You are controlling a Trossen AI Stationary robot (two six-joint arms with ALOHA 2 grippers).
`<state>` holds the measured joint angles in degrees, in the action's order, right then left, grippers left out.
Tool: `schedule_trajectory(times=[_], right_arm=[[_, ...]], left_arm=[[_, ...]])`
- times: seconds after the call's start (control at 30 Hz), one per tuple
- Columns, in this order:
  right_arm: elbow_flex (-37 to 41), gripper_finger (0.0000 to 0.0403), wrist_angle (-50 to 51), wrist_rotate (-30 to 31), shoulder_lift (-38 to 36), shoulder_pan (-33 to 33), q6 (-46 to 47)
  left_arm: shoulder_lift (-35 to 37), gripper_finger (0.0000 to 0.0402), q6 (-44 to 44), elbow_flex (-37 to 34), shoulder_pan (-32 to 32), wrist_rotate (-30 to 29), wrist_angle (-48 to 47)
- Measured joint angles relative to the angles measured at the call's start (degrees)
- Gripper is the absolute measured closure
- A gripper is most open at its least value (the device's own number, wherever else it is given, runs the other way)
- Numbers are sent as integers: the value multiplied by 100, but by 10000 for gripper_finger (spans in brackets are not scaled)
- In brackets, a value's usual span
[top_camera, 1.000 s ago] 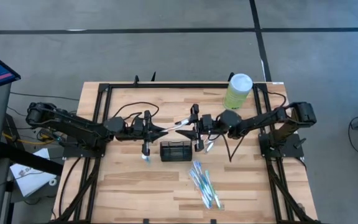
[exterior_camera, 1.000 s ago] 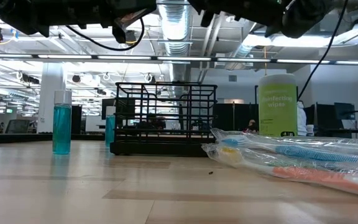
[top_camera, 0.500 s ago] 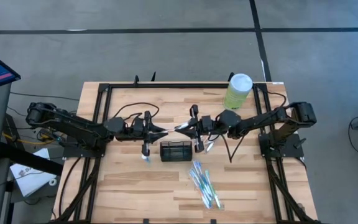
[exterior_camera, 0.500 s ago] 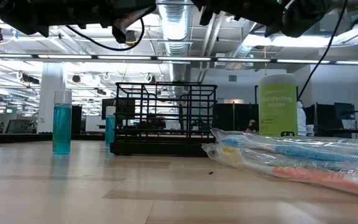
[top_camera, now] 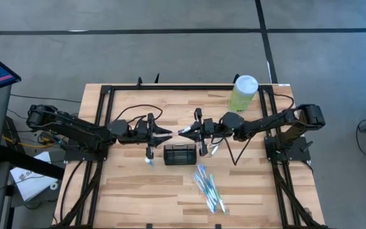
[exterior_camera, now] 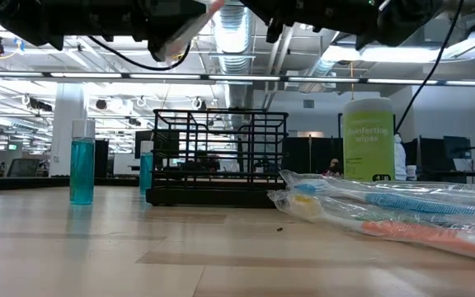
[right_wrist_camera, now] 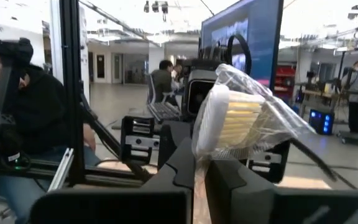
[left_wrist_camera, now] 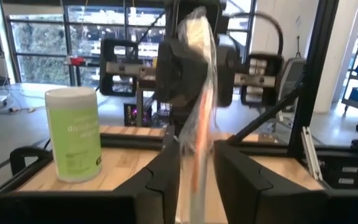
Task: Pick & Place toothbrushing station
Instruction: Put the orange toothbrush into the mesh
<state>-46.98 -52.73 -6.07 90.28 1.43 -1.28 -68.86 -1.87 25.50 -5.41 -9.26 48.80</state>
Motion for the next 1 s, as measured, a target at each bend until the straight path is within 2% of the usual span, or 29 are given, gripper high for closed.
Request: schedule_trajectory(times=[0.3, 0.4, 0.7, 1.0], right_arm=[[2, 398, 1685, 136, -742, 4, 127], [2, 398, 2359, 339, -1022, 4, 220], [2, 398, 3747, 355, -1662, 48, 600], [2, 398, 4306, 350, -1760, 177, 754]], left_arm=[[413, 271, 37, 2, 2, -26, -801], [441, 268, 5, 2, 2, -24, -869], [443, 274, -6, 2, 2, -22, -899], [443, 275, -8, 3, 1, -17, -897]])
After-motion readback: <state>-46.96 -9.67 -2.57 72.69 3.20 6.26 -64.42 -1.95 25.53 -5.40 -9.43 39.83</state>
